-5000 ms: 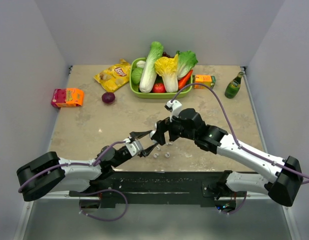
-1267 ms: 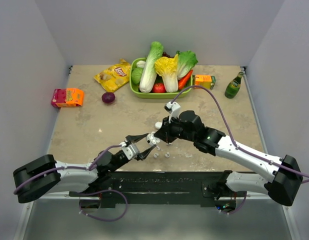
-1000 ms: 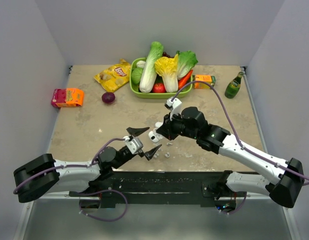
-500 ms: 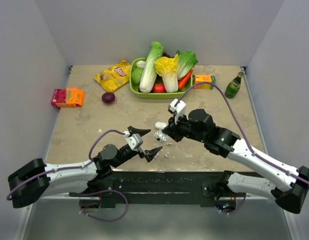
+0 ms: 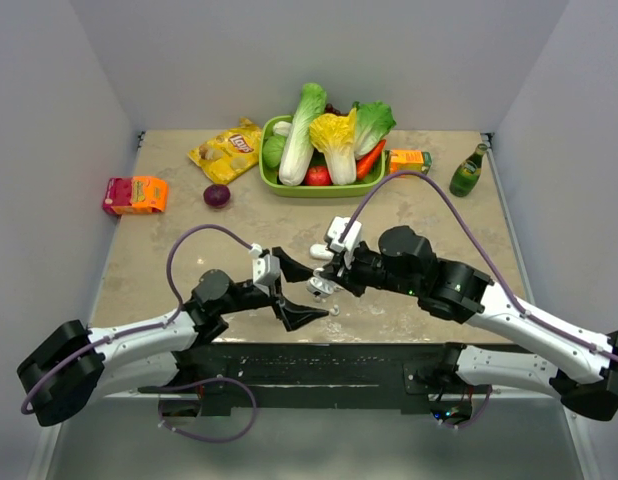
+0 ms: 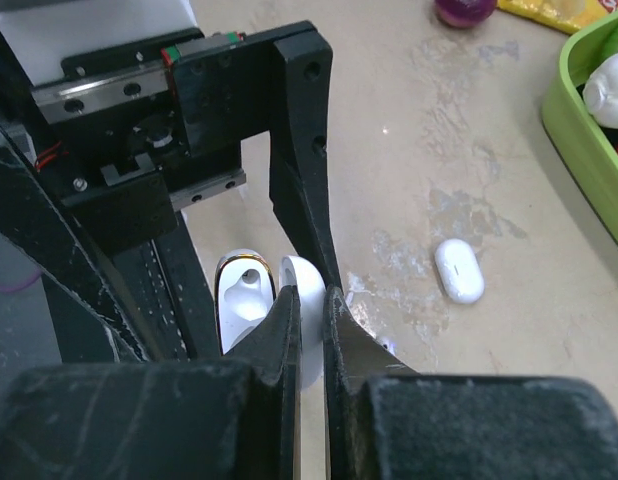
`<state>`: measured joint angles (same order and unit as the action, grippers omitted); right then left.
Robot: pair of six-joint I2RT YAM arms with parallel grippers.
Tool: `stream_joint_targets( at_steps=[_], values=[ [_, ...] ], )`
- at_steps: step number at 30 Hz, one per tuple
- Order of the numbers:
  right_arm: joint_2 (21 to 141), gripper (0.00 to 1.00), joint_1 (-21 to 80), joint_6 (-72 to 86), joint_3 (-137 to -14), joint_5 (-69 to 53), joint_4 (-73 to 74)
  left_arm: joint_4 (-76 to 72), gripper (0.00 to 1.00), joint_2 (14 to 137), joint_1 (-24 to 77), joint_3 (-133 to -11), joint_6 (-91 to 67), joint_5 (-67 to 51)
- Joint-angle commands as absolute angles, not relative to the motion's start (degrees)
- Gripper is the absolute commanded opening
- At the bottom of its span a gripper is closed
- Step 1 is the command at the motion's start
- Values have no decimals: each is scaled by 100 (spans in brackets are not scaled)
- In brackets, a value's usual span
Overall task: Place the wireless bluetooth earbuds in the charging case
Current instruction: Adjust the charging case.
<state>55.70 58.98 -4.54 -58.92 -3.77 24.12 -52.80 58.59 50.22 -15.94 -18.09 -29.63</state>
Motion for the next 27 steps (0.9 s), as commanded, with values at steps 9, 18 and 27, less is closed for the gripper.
stream_joint_targets(
  at_steps=[9,18,27],
  values=[
    [5651,0,5994,-624,-6108,-378,2566,-5660,72,6073,4975,-2048,-1943,-3647],
    [5713,0,5994,-607,-6108,-404,2523,-5695,49,6231,4975,-2065,-1925,-3630],
    [5722,0,6003,-606,-6091,-422,2514,-5757,38,6267,4975,-2039,-1925,-3507]
  ],
)
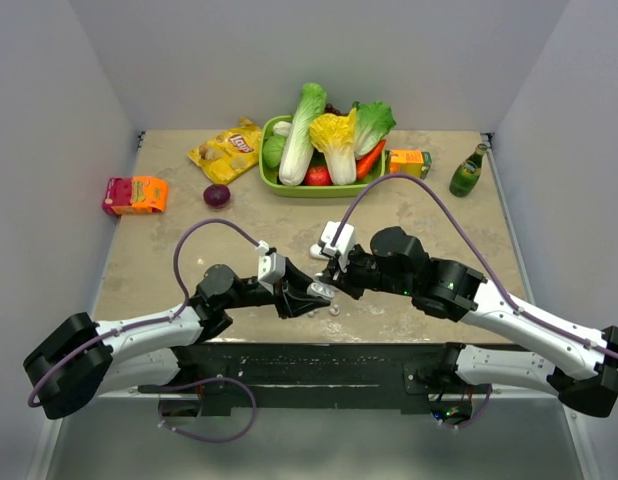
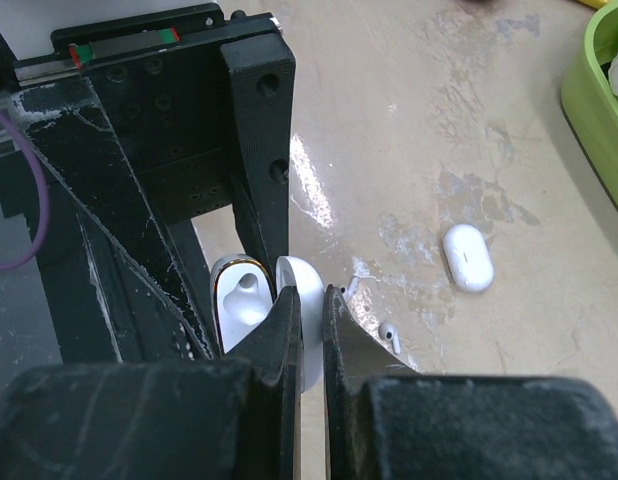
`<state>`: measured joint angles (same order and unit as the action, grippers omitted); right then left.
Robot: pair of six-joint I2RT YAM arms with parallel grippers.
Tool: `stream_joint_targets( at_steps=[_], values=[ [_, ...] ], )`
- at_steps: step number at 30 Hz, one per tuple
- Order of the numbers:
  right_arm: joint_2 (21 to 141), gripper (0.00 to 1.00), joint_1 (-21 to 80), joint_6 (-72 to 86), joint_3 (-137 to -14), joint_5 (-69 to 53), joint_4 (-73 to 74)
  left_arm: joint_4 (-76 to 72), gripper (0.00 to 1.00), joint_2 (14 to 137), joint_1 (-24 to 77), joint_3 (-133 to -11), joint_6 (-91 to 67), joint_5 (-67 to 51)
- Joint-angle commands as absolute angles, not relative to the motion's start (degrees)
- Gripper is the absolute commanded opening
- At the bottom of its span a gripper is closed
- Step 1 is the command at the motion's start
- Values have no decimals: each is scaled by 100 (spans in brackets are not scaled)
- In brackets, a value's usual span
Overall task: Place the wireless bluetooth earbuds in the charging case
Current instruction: Adjust the charging case.
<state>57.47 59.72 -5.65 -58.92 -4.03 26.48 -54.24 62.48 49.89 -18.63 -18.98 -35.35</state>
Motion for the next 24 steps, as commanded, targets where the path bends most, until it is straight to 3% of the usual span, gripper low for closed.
stream_joint_targets(
  at_steps=[1,4,9,13,20,23,24],
  values=[
    [5722,0,6003,-598,-6091,-431,2522,-5757,43,6267,4975,-2030,-1925,-3481],
    [5730,0,6003,-598,-6100,-431,2514,-5748,50,6267,4975,-2021,-1951,-3402],
    [5722,0,6003,-589,-6091,-431,2496,-5871,47,6275,4975,-1951,-1995,-3349],
    [5713,0,6003,-589,-6082,-439,2505,-5941,35,6293,4975,-1916,-2004,-3340],
    [5695,0,6003,-571,-6073,-457,2496,-5985,24,6319,4975,-1881,-2013,-3331],
    [5695,0,6012,-563,-6073,-466,2496,-6029,13,6319,4975,-1855,-2021,-3340],
    [5704,0,6012,-554,-6073,-466,2487,-6047,5,6319,4975,-1846,-2021,-3331]
  ],
)
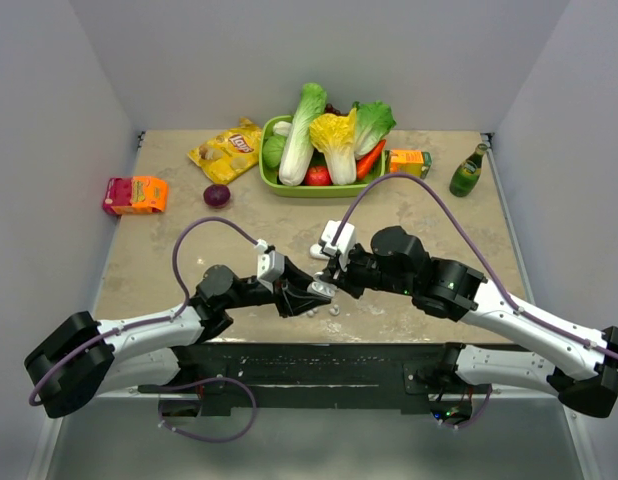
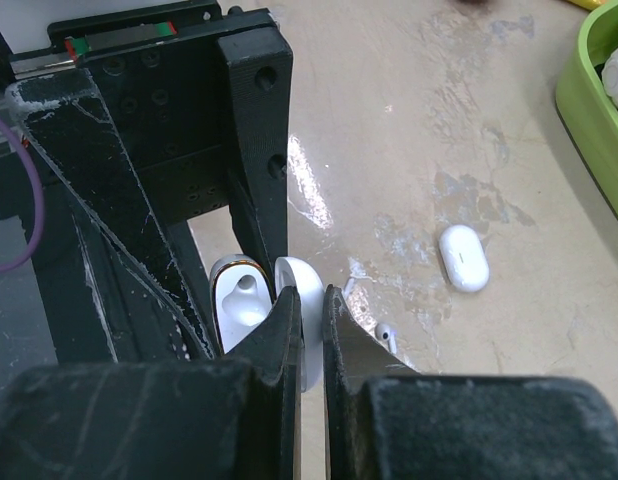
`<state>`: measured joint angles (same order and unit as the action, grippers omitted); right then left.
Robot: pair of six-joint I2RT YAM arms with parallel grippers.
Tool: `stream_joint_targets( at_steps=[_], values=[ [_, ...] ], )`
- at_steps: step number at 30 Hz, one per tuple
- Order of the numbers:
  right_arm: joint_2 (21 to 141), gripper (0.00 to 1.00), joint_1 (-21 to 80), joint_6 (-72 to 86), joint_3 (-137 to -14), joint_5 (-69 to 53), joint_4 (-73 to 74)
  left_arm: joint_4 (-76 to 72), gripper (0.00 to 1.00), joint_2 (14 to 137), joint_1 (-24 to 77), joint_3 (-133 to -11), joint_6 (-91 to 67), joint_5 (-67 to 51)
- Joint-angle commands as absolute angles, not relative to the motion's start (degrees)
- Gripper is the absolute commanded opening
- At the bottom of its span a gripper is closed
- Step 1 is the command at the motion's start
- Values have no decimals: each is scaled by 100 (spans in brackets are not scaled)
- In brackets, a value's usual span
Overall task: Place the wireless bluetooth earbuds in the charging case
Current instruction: Adjust the charging case, then pick up the earbud from the center of the board.
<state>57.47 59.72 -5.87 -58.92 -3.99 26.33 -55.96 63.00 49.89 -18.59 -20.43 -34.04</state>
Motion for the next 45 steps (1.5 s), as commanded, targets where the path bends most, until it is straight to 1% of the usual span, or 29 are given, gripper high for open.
stream_joint_targets(
  at_steps=[1,2,3,4,5,6,7,9,10,13,15,18,19,21,22,23,25,28,29,32,37,41,45],
  values=[
    [5695,0,6012,-536,-6065,-466,2479,-6064,0,6328,4975,-1846,-2021,-3331],
    [5687,1,6012,-458,-6056,-440,2435,-6082,0,6328,4975,-1837,-2013,-3331],
    [5660,14,6003,-396,-6047,-344,2382,-6134,0,6337,4975,-1793,-2013,-3322],
    [5643,38,6012,-309,-6012,-264,2330,-6152,0,6337,4975,-1776,-2021,-3287],
    [5599,49,6012,-47,-5986,-203,2190,-6161,0,6328,4975,-1749,-2021,-3261],
    [5468,55,6003,156,-5951,-46,2084,-6170,0,6319,4975,-1714,-2021,-3226],
    [5388,64,6003,280,-5837,200,1944,-6170,0,6302,4975,-1696,-2021,-3139],
    [5213,71,5994,649,-5749,570,1592,-6205,0,6215,4983,-1574,-2021,-3015],
    [5038,77,5985,763,-5661,1032,1495,-6196,0,6153,4983,-1530,-2004,-2875],
    [4809,85,5889,1185,-5372,1676,1240,-6135,0,5872,4975,-1293,-1951,-2411],
    [4843,85,5714,1554,-5204,2117,1283,-6117,0,5566,4983,-1048,-1934,-2155],
    [5018,77,5432,2081,-4713,2241,1371,-6117,0,5056,5018,-643,-1977,-1715],
    [5045,71,5371,2222,-4363,2285,1345,-6117,0,4915,5019,-546,-1986,-1557],
    [5071,62,5361,2513,-3983,2233,1091,-6117,0,4538,5036,-282,-1995,-1425],
    [5089,54,5361,2557,-3633,2137,959,-6117,0,4431,5045,-212,-1978,-1346],
    [5150,52,5361,2627,-3508,2014,749,-6126,0,4273,5045,-89,-1960,-1327],
    [5282,49,5361,2654,-3315,1697,642,-6240,0,4201,5045,0,-1969,-1327],
    [5572,52,5361,2646,-3235,1512,502,-6862,0,4324,5036,298,-2161,-1336],
    [5633,52,5370,2576,-3217,1460,440,-7047,2,4463,5036,412,-2258,-1310],
    [5800,52,5361,2514,-3182,1310,334,-7592,0,4832,5036,492,-2311,-1424],
    [6107,46,5396,2426,-3146,897,62,-7813,0,5098,5045,580,-2399,-1477],
    [6547,46,5432,2382,-3260,1159,131,-7928,0,4844,5045,817,-2408,-1459],
    [6820,46,5423,2364,-3419,1292,185,-7595,0,4448,5054,923,-2373,-1485]
  ],
)
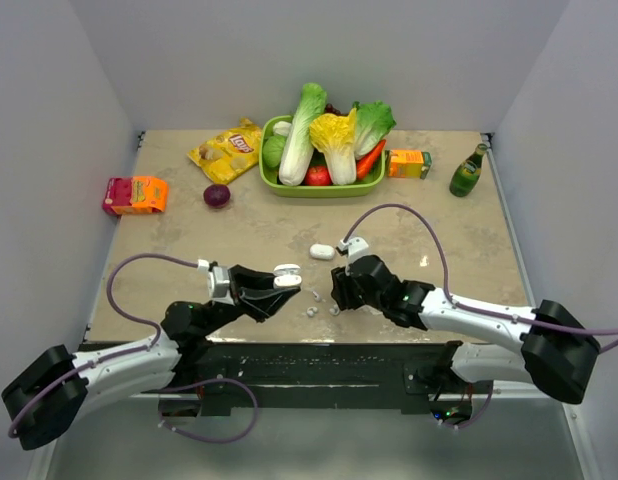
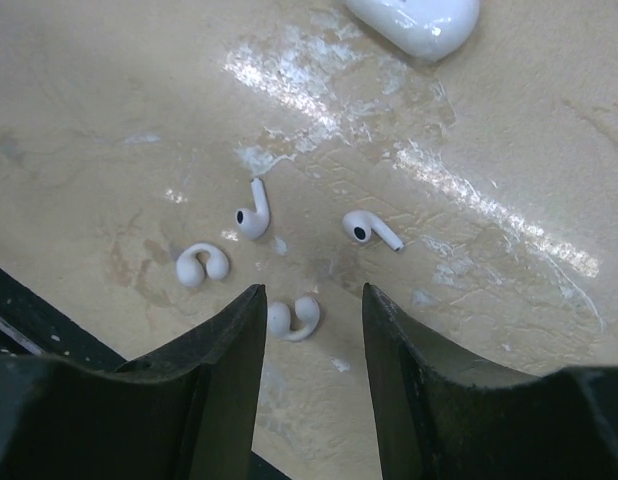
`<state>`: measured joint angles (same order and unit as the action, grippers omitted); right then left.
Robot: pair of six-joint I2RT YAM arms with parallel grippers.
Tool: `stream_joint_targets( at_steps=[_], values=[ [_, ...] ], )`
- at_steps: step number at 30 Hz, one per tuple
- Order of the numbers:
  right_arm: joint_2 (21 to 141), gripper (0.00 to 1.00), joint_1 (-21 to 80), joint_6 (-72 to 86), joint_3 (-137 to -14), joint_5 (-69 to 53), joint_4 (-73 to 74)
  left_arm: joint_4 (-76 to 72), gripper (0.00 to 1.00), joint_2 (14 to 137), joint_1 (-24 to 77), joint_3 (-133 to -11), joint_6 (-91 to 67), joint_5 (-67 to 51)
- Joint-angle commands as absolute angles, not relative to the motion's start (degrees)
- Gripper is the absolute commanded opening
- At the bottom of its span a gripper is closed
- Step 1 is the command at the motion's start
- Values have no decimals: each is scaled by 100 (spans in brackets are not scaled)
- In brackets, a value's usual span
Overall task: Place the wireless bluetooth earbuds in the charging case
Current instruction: Pick up the earbud from the center of the board.
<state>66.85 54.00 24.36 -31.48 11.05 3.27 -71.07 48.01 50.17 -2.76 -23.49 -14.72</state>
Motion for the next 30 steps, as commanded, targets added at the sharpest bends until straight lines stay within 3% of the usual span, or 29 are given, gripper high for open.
stream_joint_targets(
  at_steps=[1,15,25,30],
  values=[
    [6838,46,5423,2295,-3410,1301,150,-7515,0,4369,5054,949,-2373,-1477],
    [7303,43,5203,2004,-3788,1591,141,-6407,0,3076,5080,1239,-2320,-1467],
    [7840,41,5203,1855,-4034,1740,298,-6811,0,3858,5080,1064,-2355,-2232],
    [7787,48,5229,1767,-4192,1583,544,-7145,0,4280,5080,1063,-2417,-2303]
  ],
)
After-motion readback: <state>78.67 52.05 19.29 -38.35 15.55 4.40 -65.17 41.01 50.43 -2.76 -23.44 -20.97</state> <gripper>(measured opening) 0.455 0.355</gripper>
